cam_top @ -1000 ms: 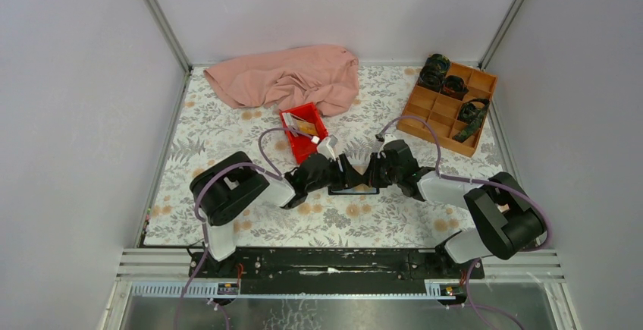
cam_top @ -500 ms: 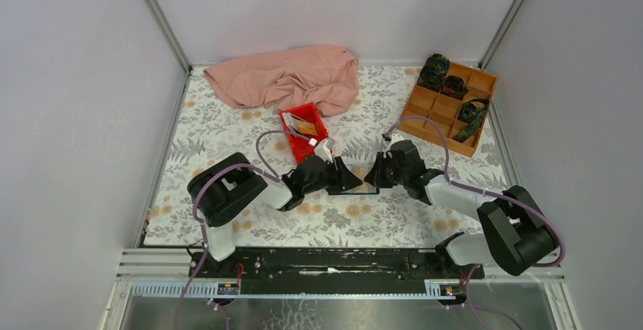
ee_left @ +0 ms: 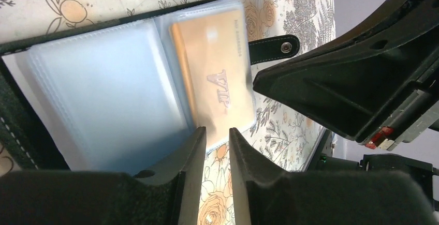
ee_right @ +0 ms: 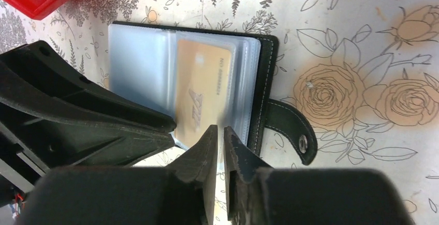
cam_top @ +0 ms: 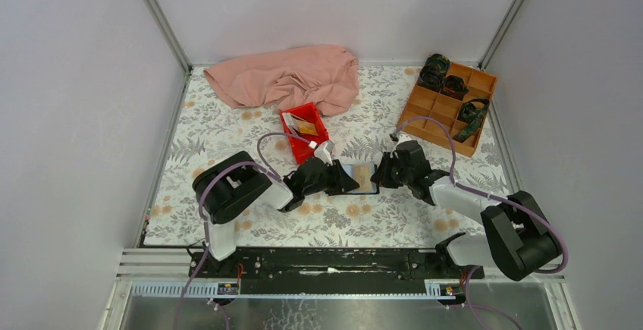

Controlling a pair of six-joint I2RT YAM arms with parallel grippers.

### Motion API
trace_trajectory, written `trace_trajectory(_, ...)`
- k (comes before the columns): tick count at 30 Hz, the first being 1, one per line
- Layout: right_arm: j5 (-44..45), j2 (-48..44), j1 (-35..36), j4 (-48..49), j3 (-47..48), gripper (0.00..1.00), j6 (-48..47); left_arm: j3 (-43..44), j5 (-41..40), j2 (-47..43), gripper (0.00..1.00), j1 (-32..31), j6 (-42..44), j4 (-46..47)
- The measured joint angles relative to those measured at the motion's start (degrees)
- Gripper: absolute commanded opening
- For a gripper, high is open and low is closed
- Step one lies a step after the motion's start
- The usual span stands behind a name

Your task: Take the credit cards out of the card holder

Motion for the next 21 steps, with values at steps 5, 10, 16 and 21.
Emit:
trace_trajectory(5,0.3,-0.5,-1.0,0.0,-0.6,0.28,0.2,0.0,0.1,0.9,0.24,0.0,-0.3,0.9)
trace_trajectory(10,-0.4,0.4,-1.2,0.4,-0.9,0.29,0.3,0.0,0.1,0.9,0.23,0.1,-0.2,0.8)
trace_trajectory(16,-1.6,0.6,-1.2,0.6,-1.2,0.29,0.3,0.0,0.3,1.0,0.23,0.1,-0.2,0.8)
trace_trajectory(21,-2.3,0.6,-1.2,0.6,-1.2,0.29,0.3,0.1,0.9,1.4,0.23,0.1,-0.3,1.3)
